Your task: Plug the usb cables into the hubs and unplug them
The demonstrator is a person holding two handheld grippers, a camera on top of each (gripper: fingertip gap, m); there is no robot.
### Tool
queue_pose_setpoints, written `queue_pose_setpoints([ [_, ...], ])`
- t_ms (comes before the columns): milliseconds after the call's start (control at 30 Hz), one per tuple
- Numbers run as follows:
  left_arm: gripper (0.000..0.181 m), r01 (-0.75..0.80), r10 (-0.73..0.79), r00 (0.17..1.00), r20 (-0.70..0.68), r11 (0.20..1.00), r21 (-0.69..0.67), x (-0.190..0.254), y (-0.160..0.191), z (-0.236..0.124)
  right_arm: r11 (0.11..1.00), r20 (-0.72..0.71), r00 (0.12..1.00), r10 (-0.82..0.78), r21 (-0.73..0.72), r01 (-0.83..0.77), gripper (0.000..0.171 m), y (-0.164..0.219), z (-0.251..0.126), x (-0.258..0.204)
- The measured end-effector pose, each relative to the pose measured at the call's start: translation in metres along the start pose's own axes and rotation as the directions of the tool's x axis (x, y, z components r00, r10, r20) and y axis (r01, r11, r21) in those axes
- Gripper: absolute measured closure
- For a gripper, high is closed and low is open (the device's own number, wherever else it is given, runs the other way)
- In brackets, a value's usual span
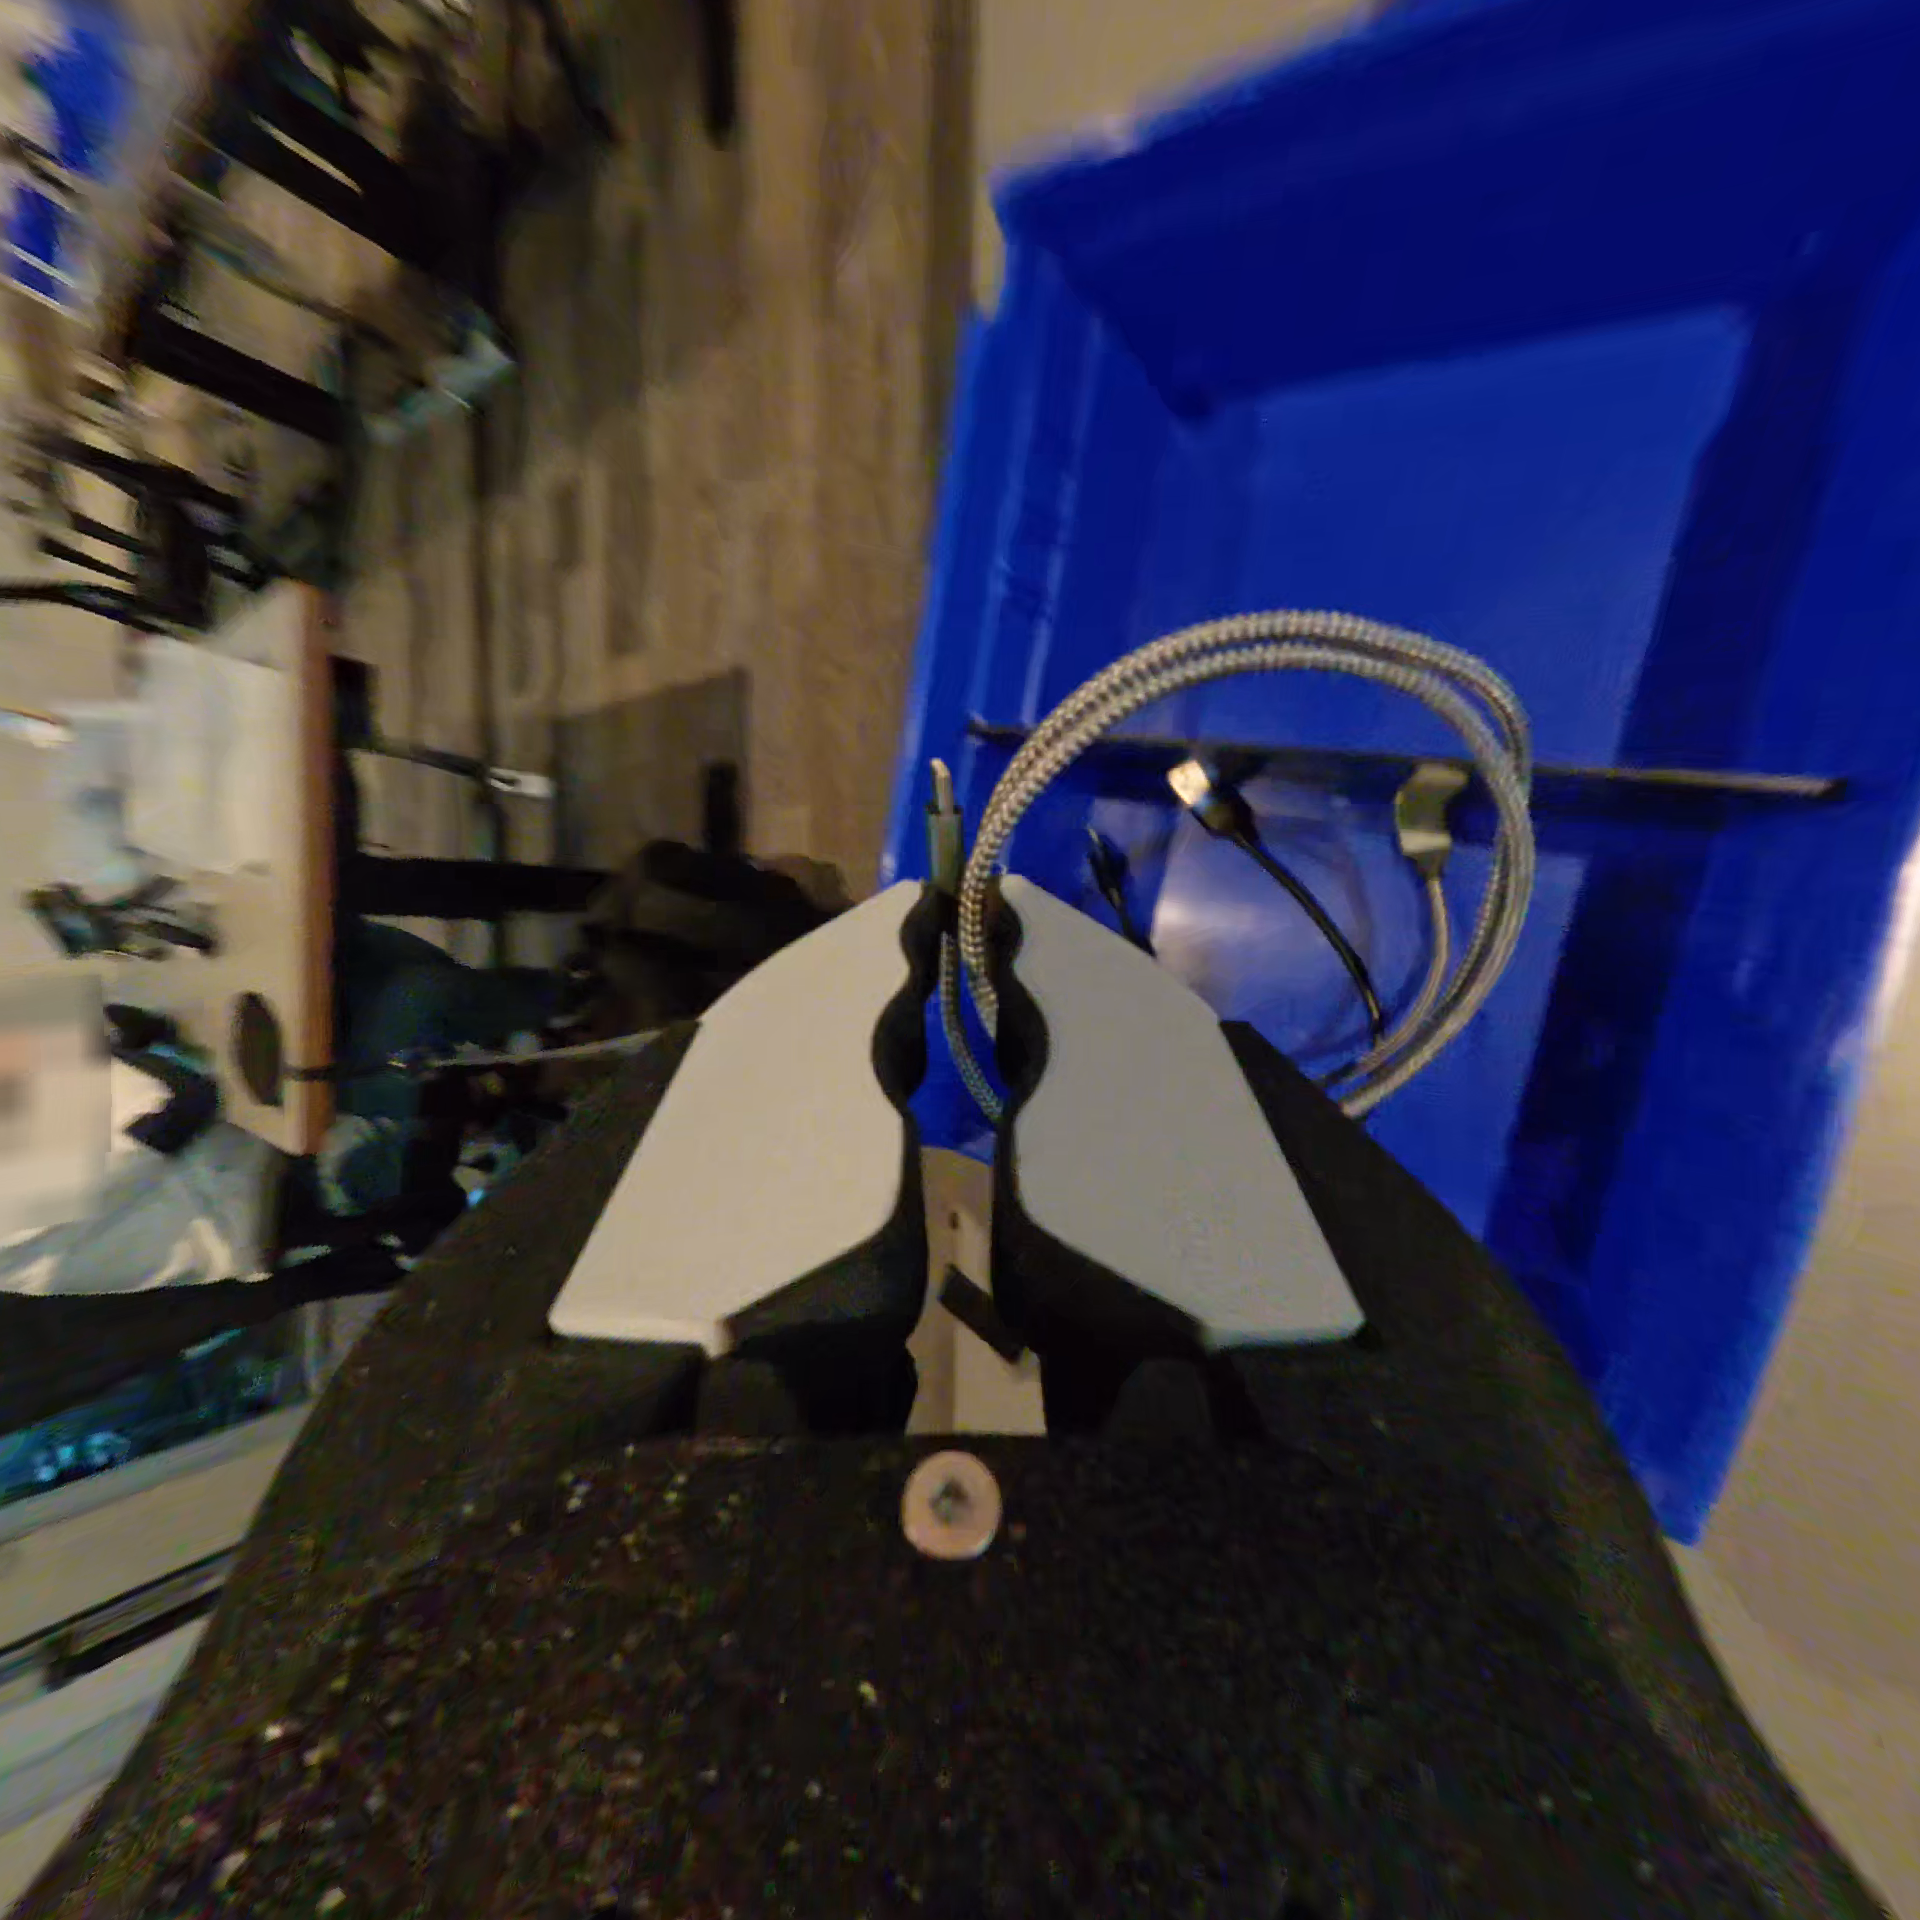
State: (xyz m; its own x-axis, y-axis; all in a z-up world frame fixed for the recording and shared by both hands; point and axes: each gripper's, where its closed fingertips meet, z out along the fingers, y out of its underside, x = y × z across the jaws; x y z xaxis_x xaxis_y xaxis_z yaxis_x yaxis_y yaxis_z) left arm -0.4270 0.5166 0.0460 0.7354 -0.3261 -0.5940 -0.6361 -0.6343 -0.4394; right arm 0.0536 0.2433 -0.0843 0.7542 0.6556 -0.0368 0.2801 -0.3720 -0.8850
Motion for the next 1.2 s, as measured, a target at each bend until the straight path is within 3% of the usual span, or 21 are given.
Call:
queue_pose_setpoints([
  [33,0.173,-0.002,-0.001,0.999,0.049,0.998,0.056,-0.007,-0.013,-0.02,1.0,-0.002,1.0,-0.003,0.0,0.003,0.132,0.0,0.0,0.0],
  [233,0.174,-0.102,0.02,0.976,0.217,0.923,0.371,0.001,-0.082,-0.135,1.0,-0.005,1.0,-0.001,0.006,0.001,0.132,-0.001,-0.001,0.001],
  [400,0.174,-0.152,0.003,0.96,0.282,0.847,0.509,0.013,-0.112,-0.193,1.0,-0.002,1.0,-0.001,0.01,0.001,0.132,-0.001,-0.001,0.0],
  [533,0.174,-0.154,0.044,0.983,0.177,0.723,0.673,0.053,-0.136,-0.234,1.0,0.003,1.0,0.001,0.014,-0.001,0.132,-0.002,-0.002,0.0],
  [700,0.174,-0.06,0.131,0.991,-0.005,0.484,0.873,0.111,-0.16,-0.301,0.999,0.009,1.0,0.03,0.039,-0.03,0.132,-0.005,-0.004,0.002],
  [800,0.174,0.024,0.251,0.957,-0.142,0.42,0.907,0.155,-0.169,-0.316,0.995,0.009,0.998,0.066,0.081,-0.066,0.131,-0.01,-0.008,0.007],
  [900,0.175,0.122,0.399,0.859,-0.321,0.449,0.885,0.214,-0.174,-0.307,0.982,0.001,0.993,0.118,0.145,-0.117,0.131,-0.016,-0.015,0.016],
  [1000,0.174,0.17,0.509,0.707,-0.491,0.551,0.817,0.283,-0.168,-0.28,0.966,-0.009,0.982,0.187,0.183,-0.182,0.131,-0.018,-0.021,0.029],
  [1133,0.174,0.092,0.572,0.501,-0.649,0.711,0.698,0.376,-0.143,-0.232,0.935,0.0,0.959,0.285,0.219,-0.278,0.131,-0.018,-0.029,0.043],
  [1200,0.175,0.032,0.569,0.455,-0.685,0.758,0.651,0.414,-0.129,-0.208,0.926,0.005,0.951,0.31,0.224,-0.303,0.131,-0.018,-0.029,0.046],
])
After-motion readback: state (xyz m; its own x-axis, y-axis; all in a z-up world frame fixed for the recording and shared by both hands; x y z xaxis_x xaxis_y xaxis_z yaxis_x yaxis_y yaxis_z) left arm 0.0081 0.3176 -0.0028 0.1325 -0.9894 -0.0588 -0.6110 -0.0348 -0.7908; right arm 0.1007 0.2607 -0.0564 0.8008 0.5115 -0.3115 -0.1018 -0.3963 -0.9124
